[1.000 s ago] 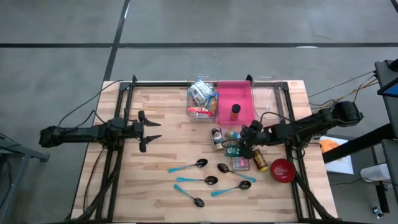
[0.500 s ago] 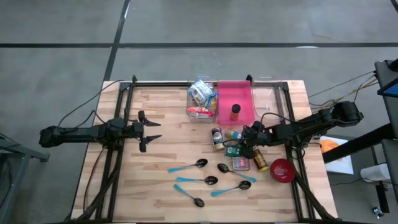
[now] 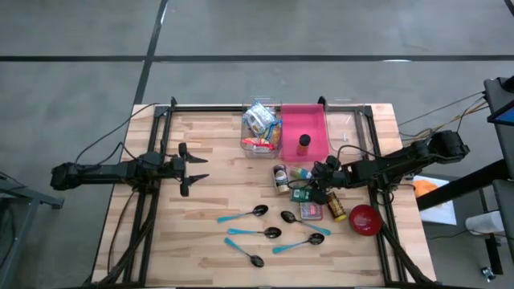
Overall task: Pick & Place Food Item
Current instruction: Put the green spice bottle into the pink bin
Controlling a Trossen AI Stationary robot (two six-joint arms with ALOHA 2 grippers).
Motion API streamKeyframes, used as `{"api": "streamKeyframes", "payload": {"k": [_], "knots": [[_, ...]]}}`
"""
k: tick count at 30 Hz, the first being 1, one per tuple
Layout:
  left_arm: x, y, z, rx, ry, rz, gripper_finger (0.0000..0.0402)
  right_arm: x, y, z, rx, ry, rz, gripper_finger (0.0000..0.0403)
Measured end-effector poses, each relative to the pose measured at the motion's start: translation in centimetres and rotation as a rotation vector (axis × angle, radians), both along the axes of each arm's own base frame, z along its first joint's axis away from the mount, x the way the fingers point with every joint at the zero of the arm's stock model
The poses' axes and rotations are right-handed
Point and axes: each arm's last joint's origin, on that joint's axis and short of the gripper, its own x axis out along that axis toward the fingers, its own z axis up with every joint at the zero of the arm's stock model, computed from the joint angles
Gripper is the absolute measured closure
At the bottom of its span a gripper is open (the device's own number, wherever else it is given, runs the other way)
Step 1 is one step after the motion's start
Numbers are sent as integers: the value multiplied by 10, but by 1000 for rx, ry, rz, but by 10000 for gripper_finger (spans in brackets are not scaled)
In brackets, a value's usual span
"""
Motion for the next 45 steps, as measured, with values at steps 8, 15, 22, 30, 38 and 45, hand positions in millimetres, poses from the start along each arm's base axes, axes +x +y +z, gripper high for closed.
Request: {"api": "streamKeyframes", "payload": {"k": [8,15,22,30,38,45], "knots": [[0,0,0,-2,0,0,158,0,0,0,1,-2,1,194],[0,0,0,-2,-1,0,158,0,0,0,2,-1,1,192],[0,0,0,-1,0,0,158,0,0,0,2,-1,2,202],[0,0,0,-1,0,0,158,0,0,0,3,-1,2,197],[0,0,0,1,0,0,158,3,1,3,5,-15,2,196],[0,0,0,1,0,0,158,14,3,25,8,-40,4,196]]}}
